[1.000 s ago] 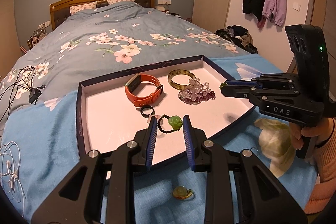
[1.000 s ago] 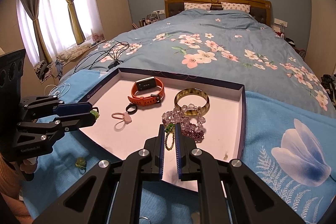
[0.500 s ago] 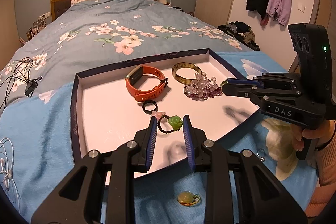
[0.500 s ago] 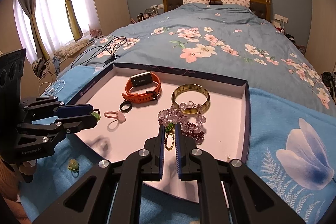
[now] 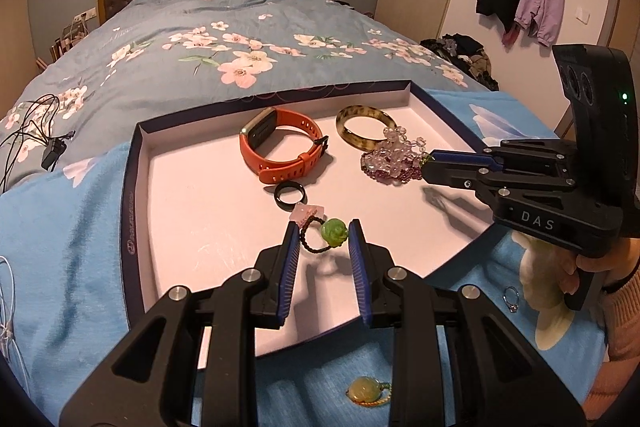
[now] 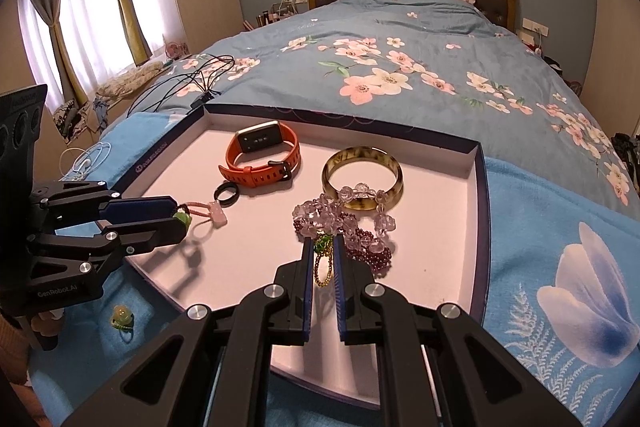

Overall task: Organize jewelry
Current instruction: 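Lower the gold ring into the box and open the right tool while the left tool releases the hair tie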

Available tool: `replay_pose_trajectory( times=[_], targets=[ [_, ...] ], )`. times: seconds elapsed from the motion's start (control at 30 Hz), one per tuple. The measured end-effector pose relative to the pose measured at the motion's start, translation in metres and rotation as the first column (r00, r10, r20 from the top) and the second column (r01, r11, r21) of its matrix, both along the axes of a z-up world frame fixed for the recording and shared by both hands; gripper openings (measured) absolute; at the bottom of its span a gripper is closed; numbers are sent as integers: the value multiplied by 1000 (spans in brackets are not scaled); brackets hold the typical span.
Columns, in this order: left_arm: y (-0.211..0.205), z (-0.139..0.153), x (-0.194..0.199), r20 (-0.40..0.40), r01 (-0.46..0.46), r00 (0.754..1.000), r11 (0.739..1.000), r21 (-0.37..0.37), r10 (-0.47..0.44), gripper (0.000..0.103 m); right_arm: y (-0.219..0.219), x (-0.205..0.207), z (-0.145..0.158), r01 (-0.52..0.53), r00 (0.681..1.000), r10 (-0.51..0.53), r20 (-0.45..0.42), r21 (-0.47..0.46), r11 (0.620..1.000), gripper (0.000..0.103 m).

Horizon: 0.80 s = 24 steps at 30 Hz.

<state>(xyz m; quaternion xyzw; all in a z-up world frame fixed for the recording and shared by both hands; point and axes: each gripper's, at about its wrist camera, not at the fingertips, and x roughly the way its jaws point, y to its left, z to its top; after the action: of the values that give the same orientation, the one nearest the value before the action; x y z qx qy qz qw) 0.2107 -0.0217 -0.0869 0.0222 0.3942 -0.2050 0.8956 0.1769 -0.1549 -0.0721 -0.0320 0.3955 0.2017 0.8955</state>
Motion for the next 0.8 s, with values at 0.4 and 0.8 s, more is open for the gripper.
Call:
replay_pose_trajectory(
  times=[0.4, 0.8],
  targets=[
    [-3, -9, 10, -28, -16, 999, 1000, 6, 16, 25, 3, 10, -7, 11, 1000, -11, -24, -18, 1000, 9],
    [4, -3, 4, -5, -31, 1000, 999, -12, 31, 31, -2, 10, -4, 20, 1000, -20, -17, 6, 1000, 11]
  ],
)
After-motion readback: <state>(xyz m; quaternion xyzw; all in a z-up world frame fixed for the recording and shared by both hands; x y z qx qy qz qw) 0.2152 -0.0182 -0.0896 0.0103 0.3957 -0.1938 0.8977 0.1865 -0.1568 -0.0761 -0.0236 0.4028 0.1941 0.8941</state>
